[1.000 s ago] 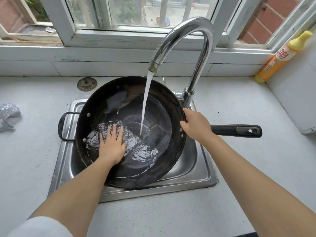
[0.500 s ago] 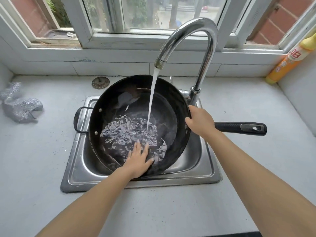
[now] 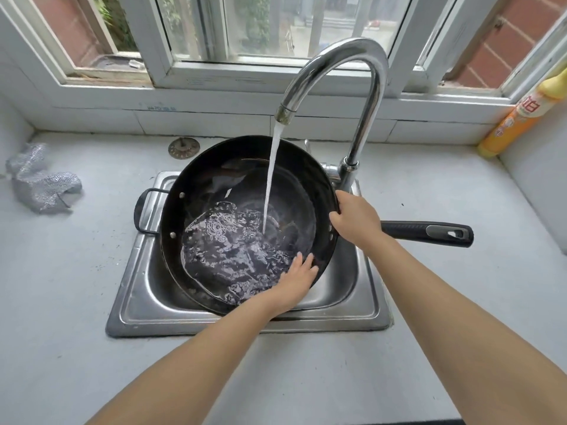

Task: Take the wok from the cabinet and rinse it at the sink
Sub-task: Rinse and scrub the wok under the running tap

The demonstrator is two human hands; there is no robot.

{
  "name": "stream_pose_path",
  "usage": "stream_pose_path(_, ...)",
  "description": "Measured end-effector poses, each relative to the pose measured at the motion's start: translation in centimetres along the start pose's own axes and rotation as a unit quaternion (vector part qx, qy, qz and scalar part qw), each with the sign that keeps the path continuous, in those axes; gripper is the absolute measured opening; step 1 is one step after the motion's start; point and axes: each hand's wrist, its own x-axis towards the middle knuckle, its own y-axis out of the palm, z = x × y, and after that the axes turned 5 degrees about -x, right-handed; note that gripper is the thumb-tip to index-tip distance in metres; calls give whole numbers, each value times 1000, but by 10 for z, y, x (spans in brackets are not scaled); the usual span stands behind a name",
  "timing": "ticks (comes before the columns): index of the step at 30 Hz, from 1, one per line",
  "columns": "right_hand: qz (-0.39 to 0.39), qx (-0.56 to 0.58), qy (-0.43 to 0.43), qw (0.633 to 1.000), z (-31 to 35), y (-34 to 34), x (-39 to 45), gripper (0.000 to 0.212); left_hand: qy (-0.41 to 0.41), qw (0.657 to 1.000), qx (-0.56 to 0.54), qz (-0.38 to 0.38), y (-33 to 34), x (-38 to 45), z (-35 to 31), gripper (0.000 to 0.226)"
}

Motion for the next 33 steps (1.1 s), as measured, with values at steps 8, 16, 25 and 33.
stream_pose_path(8, 0, 1, -2, 1000, -1, 0, -1, 3, 66, 997, -45, 16, -1, -2, 6, 49)
stream_pose_path(16, 8, 9, -2, 1000, -3, 0, -3, 8, -9, 983, 164, 81, -30, -22, 71, 49)
stream_pose_path(25, 3, 9, -2, 1000, -2, 0, -4, 7, -167, 907, 387, -21, -80, -57, 113, 50)
stream_pose_path(33, 2, 9, -10, 1000, -2, 0, -5, 11, -191, 887, 302, -293, -79, -74, 125, 56)
